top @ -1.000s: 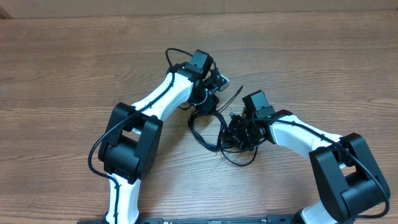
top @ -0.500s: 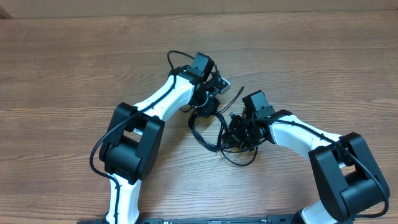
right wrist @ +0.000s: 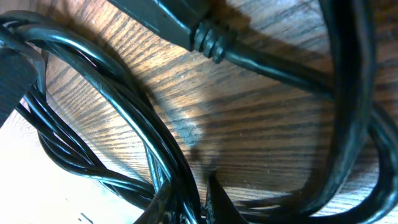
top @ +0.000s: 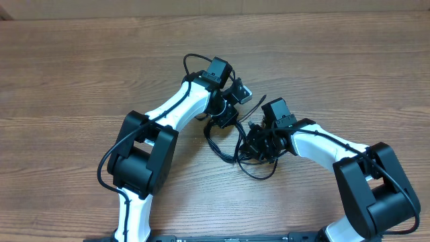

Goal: Untangle cables

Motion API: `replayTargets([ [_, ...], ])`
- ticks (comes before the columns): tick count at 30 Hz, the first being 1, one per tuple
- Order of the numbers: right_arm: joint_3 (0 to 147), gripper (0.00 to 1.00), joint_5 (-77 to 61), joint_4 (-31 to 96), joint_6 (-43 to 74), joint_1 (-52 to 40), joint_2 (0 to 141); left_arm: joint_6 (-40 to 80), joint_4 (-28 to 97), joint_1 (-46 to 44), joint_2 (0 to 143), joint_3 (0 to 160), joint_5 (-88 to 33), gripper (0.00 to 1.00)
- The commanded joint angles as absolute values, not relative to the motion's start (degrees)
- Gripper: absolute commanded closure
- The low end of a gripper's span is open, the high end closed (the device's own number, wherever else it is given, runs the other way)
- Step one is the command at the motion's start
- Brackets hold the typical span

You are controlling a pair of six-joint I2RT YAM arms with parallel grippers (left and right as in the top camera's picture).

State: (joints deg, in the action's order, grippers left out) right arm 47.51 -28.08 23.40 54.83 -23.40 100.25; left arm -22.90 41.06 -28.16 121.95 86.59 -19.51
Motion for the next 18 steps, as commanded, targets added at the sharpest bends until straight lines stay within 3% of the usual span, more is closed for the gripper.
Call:
replayTargets([
  [1,47.1,0.89,-26.8,23.0,54.9,-23.7,101.1,-26.8,40.7,-28.6,122.5,86.0,-21.1,0.69],
  [18,47.1,0.89,-26.8,23.0,54.9,-23.7,101.1,-24.3,37.6,-28.7,122.5,85.5,-19.4,0.71],
])
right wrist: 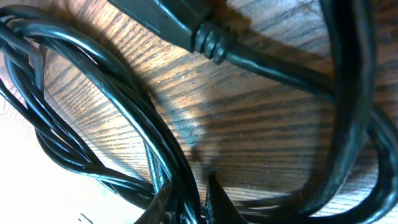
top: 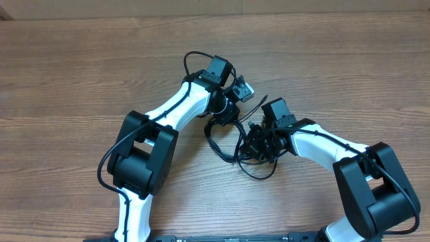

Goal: Untangle cables

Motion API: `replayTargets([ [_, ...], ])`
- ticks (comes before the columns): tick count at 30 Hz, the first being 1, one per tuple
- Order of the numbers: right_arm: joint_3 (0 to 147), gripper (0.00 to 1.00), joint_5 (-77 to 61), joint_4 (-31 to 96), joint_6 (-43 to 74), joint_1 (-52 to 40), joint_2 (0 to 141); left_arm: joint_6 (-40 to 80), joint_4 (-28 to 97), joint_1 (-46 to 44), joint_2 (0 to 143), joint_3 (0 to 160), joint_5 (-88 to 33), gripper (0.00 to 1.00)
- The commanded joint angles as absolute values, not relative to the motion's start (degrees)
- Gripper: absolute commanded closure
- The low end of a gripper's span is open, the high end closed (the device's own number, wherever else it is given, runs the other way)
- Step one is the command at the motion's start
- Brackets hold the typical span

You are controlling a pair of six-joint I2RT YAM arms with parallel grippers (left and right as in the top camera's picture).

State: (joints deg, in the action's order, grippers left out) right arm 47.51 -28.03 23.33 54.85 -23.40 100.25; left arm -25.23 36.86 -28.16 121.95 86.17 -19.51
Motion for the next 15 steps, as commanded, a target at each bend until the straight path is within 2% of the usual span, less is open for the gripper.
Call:
replayTargets([
  [1,47.1,0.89,-26.8,23.0,54.9,-23.7,101.1,-24.4,38.1,-28.8,122.5,85.5,-19.3,0.70],
  [15,47.1,0.89,-26.8,23.0,54.9,-23.7,101.1,-26.4,39.6,-29.5,122.5,85.5,-17.2,0.68],
])
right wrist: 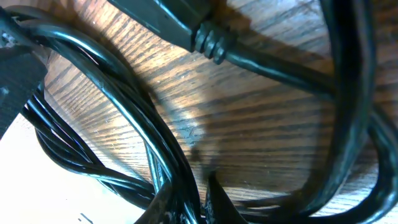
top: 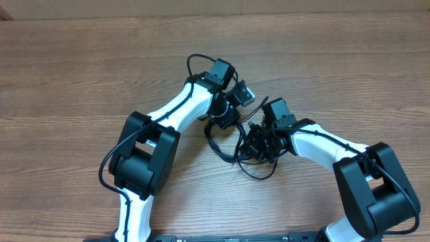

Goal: Untangle cables

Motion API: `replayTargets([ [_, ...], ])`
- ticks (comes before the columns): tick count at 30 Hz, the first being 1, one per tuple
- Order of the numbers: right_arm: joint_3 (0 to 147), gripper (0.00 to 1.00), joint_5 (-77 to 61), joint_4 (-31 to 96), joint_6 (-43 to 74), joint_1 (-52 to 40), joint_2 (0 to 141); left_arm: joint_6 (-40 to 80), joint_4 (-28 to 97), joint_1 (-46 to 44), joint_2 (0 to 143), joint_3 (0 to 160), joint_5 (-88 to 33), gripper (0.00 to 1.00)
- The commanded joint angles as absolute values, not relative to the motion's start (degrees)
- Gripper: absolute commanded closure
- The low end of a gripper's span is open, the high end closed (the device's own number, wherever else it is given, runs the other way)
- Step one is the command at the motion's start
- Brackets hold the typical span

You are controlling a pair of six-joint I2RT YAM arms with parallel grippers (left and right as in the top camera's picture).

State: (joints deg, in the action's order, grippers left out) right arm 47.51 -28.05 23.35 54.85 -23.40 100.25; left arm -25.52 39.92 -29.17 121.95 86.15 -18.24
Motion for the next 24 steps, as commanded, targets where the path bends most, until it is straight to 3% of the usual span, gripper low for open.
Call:
replayTargets([
  [1,47.1,0.89,-26.8,23.0,54.9,-23.7,101.1,-26.4,39.4,-29.5,122.5,85.5,-17.3,0.69],
  [12,47.1,0.89,-26.8,23.0,54.9,-23.7,101.1,-26.3,37.5,-29.6,124.1,84.3,-17.2,0.71],
  [19,47.1,0.90,-26.8,23.0,54.8,-23.7,101.1,-26.3,36.7,-29.6,124.1,84.4,-17.4,0.83],
  [22,47.1,0.92,-26.8,23.0,54.6,-23.7,101.1,-24.7,36.1,-29.6,124.0,84.5,-17.5,0.95],
  [24,47.1,0.93,-26.8,23.0,54.6,-23.7,101.1,-22.9,36.1,-29.3,123.9,85.0,-17.4,0.96],
])
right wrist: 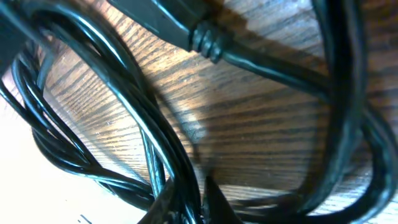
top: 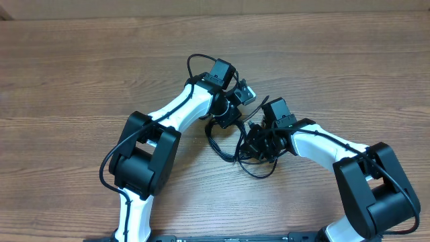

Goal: Untangle cables

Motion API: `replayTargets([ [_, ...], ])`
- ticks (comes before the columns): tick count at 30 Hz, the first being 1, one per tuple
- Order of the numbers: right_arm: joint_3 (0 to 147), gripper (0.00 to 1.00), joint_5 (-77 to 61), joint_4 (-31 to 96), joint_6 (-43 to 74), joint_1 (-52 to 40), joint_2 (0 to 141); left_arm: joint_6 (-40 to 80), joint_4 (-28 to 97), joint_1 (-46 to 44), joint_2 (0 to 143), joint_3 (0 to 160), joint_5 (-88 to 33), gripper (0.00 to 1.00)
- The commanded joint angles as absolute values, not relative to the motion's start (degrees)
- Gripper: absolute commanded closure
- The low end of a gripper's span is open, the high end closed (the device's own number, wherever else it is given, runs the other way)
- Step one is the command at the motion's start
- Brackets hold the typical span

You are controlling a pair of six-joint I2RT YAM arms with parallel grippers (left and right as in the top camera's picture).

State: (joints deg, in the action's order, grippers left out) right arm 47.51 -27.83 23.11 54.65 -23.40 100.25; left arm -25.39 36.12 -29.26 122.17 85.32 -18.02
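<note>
A tangle of black cables (top: pixel 224 148) lies on the wooden table between my two arms. My left gripper (top: pixel 227 115) sits at the tangle's upper end and looks shut on strands there, its jaws mostly hidden under the wrist. My right gripper (top: pixel 259 144) is at the tangle's right side. In the right wrist view the right gripper (right wrist: pixel 196 204) is shut on one cable strand (right wrist: pixel 177 168) low over the wood. A black plug (right wrist: pixel 158 17) with its ribbed strain relief lies at the top. Looped strands (right wrist: pixel 56 134) fill the left.
The brown wooden table (top: pixel 80 67) stretches bare to the left, right and far side. Both white arms crowd the middle, their elbows near the front edge. A thick cable (right wrist: pixel 345 93) runs down the right of the right wrist view.
The left wrist has shifted slightly up and right. In the right wrist view the loops on the left have spread and moved up. The right gripper stays shut on its strand.
Throughout, my right gripper stayed shut on a strand beside the plug. The left wrist stood at the tangle's top and crept a little up and right from moment to moment. With each shift the loops on the left changed shape, and they are now more spread.
</note>
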Motion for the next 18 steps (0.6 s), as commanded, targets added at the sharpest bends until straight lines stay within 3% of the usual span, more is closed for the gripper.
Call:
replayTargets([
  [1,47.1,0.93,-26.7,23.0,54.6,-23.7,101.1,-21.5,36.1,-29.1,123.7,85.4,-17.4,0.96],
  [7,47.1,0.93,-26.6,23.0,54.6,-23.7,101.1,-17.2,36.2,-27.6,121.4,86.3,-15.1,0.96],
  [11,47.1,0.93,-26.6,23.0,54.7,-23.7,101.1,-23.1,39.6,-28.3,121.2,86.3,-15.0,0.75],
  [18,47.1,0.93,-26.6,23.0,54.7,-23.7,101.1,-23.9,40.6,-29.3,121.8,86.3,-12.0,0.73],
])
